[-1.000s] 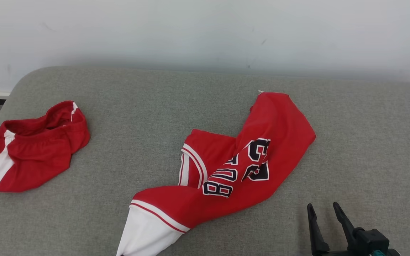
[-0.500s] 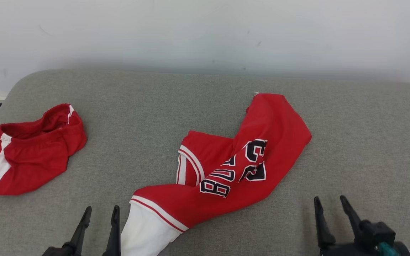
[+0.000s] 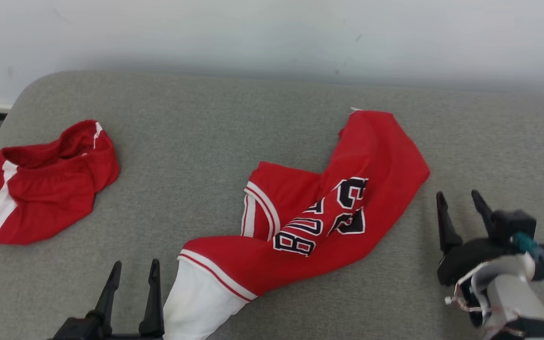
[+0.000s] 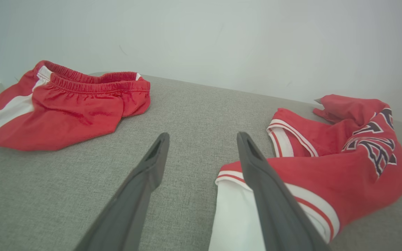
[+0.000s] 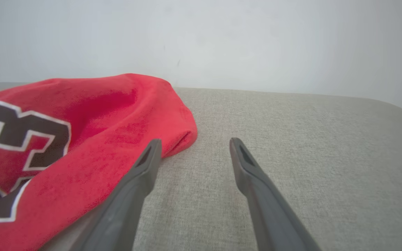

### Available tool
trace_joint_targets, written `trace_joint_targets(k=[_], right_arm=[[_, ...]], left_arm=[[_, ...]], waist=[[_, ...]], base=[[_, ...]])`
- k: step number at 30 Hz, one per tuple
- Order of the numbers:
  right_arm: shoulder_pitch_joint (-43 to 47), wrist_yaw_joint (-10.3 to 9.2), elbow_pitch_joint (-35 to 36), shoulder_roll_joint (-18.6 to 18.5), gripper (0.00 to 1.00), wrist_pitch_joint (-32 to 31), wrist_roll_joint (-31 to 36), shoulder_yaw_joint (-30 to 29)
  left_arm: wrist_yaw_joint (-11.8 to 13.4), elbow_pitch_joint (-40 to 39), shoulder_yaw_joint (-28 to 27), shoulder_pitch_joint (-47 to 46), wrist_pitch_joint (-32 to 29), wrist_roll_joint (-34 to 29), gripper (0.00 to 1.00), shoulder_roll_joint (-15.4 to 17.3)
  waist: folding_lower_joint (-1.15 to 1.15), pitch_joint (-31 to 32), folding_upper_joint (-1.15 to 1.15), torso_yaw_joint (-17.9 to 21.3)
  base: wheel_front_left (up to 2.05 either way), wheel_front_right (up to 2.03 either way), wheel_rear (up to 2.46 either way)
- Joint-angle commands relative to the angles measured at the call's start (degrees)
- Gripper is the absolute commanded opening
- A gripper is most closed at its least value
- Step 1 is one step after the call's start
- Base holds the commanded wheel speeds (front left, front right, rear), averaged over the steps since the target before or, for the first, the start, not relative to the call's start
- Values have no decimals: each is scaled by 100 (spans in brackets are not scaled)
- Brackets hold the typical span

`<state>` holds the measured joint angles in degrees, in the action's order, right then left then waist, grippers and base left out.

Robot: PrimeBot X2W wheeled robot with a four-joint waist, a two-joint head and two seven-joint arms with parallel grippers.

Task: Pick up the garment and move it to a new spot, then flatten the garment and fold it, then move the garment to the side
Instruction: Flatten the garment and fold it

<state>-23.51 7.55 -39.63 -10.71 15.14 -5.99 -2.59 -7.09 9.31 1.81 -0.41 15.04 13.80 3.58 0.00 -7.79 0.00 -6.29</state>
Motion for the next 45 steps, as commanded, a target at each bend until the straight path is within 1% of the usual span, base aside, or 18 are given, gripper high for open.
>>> trace_joint_targets(k=[1,5,10,17,18,19,20,25,29,32,37,39,40,45], right_arm=[[-167,-13,-106,-53,100,6,-23,24],[-912,-13,-1002,-250,100,-29,-63,127],[-1624,-13,-1954,-389,100,-133,-137,211],[-2115,-13,-2940,-511,100,-287,-77,176],[-2125,-13,-3036,-466,84,-346,-71,197],[-2146,-13,-3108,-434,47,-379,-100,203],[-2155,-13,-3152,-436,0,-383,-120,206],[-2261,-13,-3137,-456,0,-163,-279,214],[-1997,-13,-2702,-453,0,3,-484,347],[-1714,-13,-2077,-561,0,13,-628,497],[-999,-13,-956,-774,0,5,-936,610],[-750,-13,-588,-882,0,5,-1019,575],[-750,-13,-588,-882,0,5,-1019,575],[-145,-13,330,-1091,0,-177,-1065,308]], left_arm=[[-18,17,6,-92,11,-44,100,-27],[-40,37,56,-253,12,-41,100,-60],[-40,46,228,-416,12,-16,100,-72],[-42,39,383,-475,12,141,100,-72],[-42,42,392,-469,12,157,100,-73],[-42,43,400,-465,12,175,100,-72],[-41,46,407,-465,12,189,100,-73],[-42,72,374,-444,12,200,100,-73],[-36,144,273,-271,12,222,100,-72],[-36,158,178,-162,12,234,100,-72],[-35,189,34,41,12,263,100,-70],[-35,199,-4,73,12,277,100,-72],[-35,199,-4,73,12,277,100,-72],[-35,227,-11,123,12,282,100,-71]], waist=[[0,-126,0,-132],[0,-320,0,-338],[0,-491,0,-540],[0,-569,0,-683],[0,-569,0,-687],[0,-571,0,-690],[0,-573,0,-692],[0,-540,0,-604],[0,-330,0,-417],[0,-196,0,-244],[0,-30,0,70],[0,1,0,190],[0,1,0,190],[0,56,0,365]], base=[[0,0,0],[0,0,0],[0,0,0],[0,0,0],[0,0,0],[0,0,0],[0,0,0],[0,0,0],[0,0,0],[0,0,0],[0,0,0],[0,0,0],[0,0,0],[0,0,0]])
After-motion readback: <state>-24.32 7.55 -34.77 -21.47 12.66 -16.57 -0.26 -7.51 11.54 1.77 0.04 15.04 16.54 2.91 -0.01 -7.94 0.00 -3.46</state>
